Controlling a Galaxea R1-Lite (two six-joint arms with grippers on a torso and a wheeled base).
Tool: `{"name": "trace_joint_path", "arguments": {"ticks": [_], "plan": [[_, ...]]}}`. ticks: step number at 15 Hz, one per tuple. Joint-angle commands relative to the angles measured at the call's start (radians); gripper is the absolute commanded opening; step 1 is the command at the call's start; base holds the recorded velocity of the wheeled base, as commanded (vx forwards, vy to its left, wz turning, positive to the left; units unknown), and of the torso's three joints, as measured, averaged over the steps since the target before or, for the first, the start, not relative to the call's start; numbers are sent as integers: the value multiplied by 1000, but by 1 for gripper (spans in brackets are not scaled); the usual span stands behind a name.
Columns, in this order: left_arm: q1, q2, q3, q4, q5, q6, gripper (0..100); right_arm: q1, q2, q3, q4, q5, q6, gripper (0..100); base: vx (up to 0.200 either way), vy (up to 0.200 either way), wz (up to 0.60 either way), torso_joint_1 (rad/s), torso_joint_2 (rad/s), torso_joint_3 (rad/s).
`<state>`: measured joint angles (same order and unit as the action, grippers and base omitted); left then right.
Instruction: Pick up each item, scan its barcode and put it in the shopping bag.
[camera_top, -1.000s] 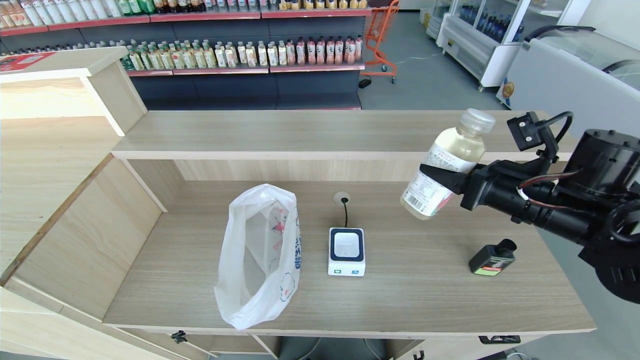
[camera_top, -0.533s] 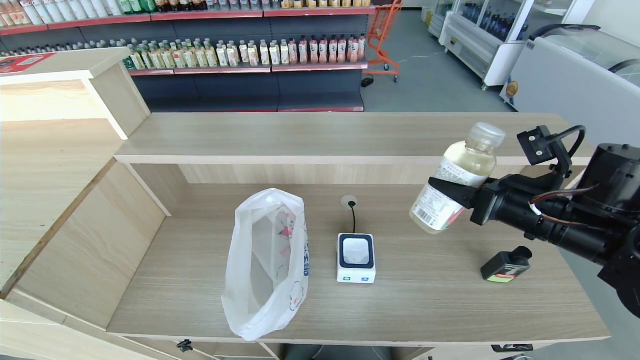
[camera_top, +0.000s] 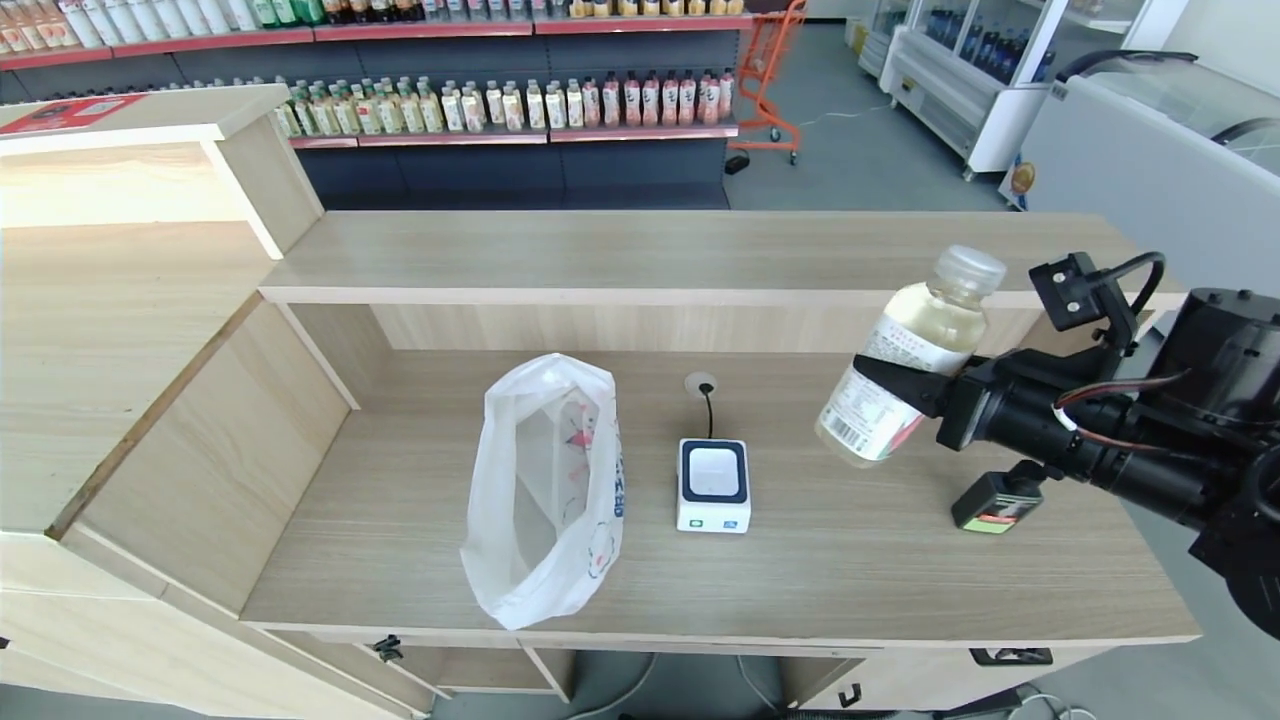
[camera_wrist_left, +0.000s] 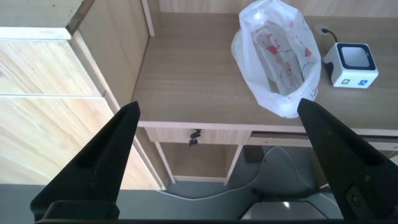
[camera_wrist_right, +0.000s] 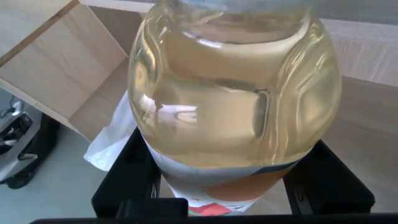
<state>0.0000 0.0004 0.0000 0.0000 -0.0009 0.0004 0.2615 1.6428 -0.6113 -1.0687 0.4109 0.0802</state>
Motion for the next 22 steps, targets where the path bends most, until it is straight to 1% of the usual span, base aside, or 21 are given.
{"name": "trace_joint_path", "arguments": {"ticks": [1, 4, 5, 6, 10, 14, 20, 21, 22], "plan": [[0, 0, 0, 0, 1, 0, 100, 1, 5, 1, 3, 0, 1, 0, -200, 0, 0, -7, -7, 7], [-2, 1, 0, 0, -1, 0, 100, 1, 5, 2, 3, 0, 3, 0, 0, 0, 0, 0, 0, 0], [-2, 1, 0, 0, -1, -5, 100, 1, 5, 2, 3, 0, 12, 0, 0, 200, 0, -7, -7, 7], [-2, 1, 0, 0, -1, -5, 100, 4, 3, -1, 3, 0, 39, 0, 0, 200, 0, 2, 2, 2], [0, 0, 0, 0, -1, -3, 100, 7, 3, -2, 6, 2, 79, 0, 0, 200, 0, 18, 8, 4], [-2, 1, 0, 0, 1, -2, 100, 45, 5, -30, 87, 3, 119, 0, 0, 200, 0, -1, 4, -1], [0, 0, 0, 0, 1, -2, 100, 56, 147, -79, 90, 0, 121, 0, 0, 0, 0, 0, 0, 0], [0, 0, 0, 0, 1, -2, 100, 84, 178, -91, 90, -3, 108, 0, 0, 0, 0, 0, 0, 0], [0, 0, 0, 0, 1, -2, 100, 91, 203, -96, 90, -3, 72, 0, 0, 0, 0, 0, 0, 0]]}}
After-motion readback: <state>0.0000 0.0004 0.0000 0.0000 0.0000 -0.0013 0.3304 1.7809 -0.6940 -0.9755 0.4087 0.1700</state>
